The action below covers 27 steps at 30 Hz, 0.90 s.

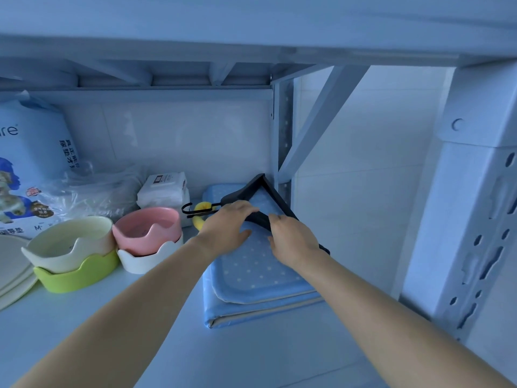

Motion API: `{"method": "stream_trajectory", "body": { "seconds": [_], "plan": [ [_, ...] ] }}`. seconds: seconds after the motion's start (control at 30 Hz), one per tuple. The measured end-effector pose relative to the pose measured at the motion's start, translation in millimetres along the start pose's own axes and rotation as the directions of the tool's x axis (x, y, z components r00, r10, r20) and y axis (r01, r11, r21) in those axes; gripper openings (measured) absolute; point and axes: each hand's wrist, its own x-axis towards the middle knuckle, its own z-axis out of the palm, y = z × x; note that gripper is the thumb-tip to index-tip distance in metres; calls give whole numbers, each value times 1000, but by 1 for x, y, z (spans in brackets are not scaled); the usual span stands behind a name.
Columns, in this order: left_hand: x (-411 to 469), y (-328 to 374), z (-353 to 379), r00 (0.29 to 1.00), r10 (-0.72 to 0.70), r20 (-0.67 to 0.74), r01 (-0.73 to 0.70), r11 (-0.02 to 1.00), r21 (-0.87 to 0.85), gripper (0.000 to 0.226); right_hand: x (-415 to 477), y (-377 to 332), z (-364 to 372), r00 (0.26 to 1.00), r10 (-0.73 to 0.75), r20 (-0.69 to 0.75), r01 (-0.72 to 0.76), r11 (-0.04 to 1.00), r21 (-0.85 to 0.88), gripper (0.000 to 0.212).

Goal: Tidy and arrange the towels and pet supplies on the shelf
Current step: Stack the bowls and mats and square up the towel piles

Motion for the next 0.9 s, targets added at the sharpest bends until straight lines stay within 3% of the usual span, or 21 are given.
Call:
{"method": "stream_trajectory", "body": {
  "seconds": [0.2, 0.43, 0.67, 0.9],
  "plan": [
    [31, -12, 9, 995, 45, 92, -50, 997, 52, 46, 4, 1, 3, 1000, 26, 1, -26, 999, -24, 14],
    [38, -22, 23, 997, 73, 24, -76, 990, 115, 32, 7, 3, 3, 997, 80, 0, -80, 996, 29, 5],
    [42, -30, 22, 991, 114, 71, -125, 974, 186, 41, 14, 1, 4, 985, 172, 30, -173, 984, 43, 11],
    [54, -27, 14, 971, 187, 149, -209, 966, 152, 27, 9, -2, 2, 975, 222, 5, -222, 973, 56, 13]
  ]
}}
